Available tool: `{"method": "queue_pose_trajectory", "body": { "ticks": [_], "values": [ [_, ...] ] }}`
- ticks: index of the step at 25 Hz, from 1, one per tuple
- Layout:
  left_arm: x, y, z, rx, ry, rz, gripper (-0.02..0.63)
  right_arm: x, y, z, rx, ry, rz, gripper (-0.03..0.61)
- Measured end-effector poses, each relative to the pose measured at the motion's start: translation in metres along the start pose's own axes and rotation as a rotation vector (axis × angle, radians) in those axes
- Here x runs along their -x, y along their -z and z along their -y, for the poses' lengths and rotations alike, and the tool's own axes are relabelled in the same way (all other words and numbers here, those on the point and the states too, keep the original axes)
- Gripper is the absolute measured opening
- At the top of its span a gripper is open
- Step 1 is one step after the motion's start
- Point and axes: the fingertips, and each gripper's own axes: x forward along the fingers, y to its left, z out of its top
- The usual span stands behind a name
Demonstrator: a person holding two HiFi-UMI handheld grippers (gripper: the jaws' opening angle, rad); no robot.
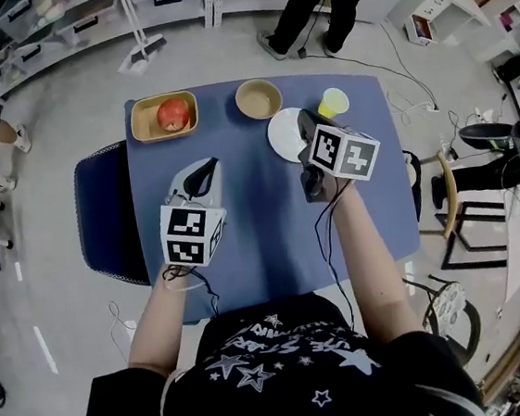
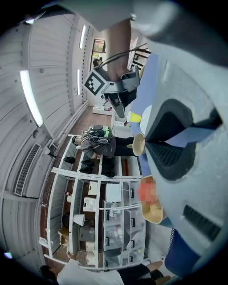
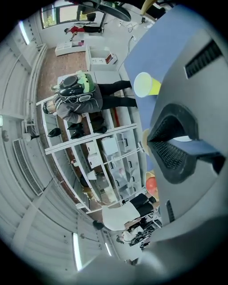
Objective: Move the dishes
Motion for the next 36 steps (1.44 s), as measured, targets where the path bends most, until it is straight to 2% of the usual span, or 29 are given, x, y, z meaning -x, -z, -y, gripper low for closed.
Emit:
{"method": "queue_pose_trajectory", "body": {
  "ticks": [7,12,19,36],
  "values": [
    [-0.009,-0.004,0.028,-0.01,0.05,0.019,0.02,0.044,0.013,-0.007,0.108,-0.03,0.057,0.003],
    [0.0,-0.002,0.061,-0.026,0.063,0.022,0.02,0.083,0.035,0.001,0.137,-0.033,0.062,0.003],
    [0.017,-0.004,0.093,-0.072,0.086,0.023,0.02,0.117,0.058,0.007,0.121,-0.03,0.064,0.003],
    [0.119,0.023,0.155,-0.088,0.08,0.056,0.02,0.224,0.118,-0.031,0.163,-0.053,0.106,0.003]
  ]
}}
